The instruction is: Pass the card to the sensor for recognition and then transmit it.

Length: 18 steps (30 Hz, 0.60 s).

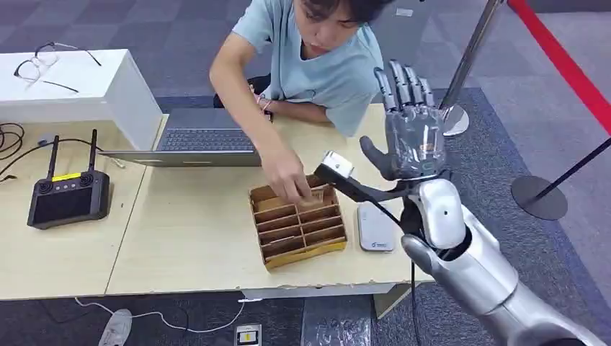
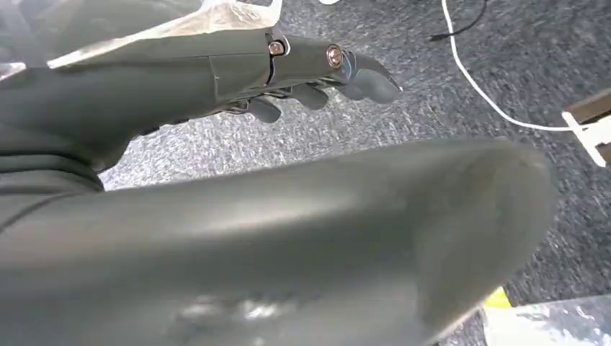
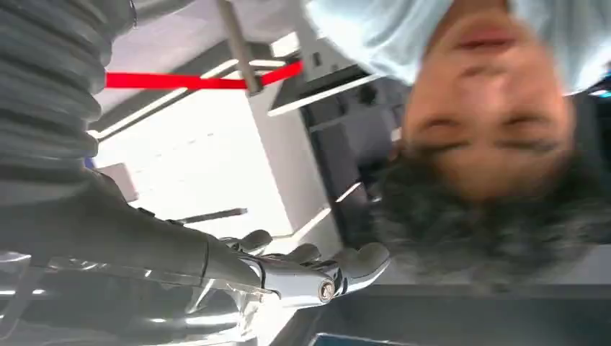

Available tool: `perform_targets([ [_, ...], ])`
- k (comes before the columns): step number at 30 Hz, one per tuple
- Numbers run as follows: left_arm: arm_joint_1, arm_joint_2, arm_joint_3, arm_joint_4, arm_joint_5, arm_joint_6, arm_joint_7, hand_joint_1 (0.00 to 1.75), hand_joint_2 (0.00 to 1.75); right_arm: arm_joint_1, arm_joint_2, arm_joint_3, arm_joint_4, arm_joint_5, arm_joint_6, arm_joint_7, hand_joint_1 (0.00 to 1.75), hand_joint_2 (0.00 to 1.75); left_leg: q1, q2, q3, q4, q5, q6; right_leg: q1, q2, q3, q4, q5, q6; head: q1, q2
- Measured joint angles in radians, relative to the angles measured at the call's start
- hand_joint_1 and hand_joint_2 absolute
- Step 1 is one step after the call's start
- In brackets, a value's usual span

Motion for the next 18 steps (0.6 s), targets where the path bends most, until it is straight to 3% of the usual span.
perform_targets([
  [9,0.006,0.002,0.018,0.0,0.011,0.003,0.0,0.0,0.0,0.185,-0.1,-0.162,-0.154,0.0,-0.068,0.036,0.0,1.75,0.0,-0.001,0.0,0.0,0.0,0.0,0.0,0.0,0.0,0.0,0.0,0.0,0.0,0.0],
  [18,0.006,0.002,0.029,0.0,0.017,0.005,0.0,0.0,0.0,0.386,-0.153,-0.314,-0.22,-0.027,-0.129,0.043,0.0,1.75,0.0,-0.001,0.0,0.0,0.0,0.0,0.0,0.0,0.0,0.0,0.0,0.0,0.0,0.0],
])
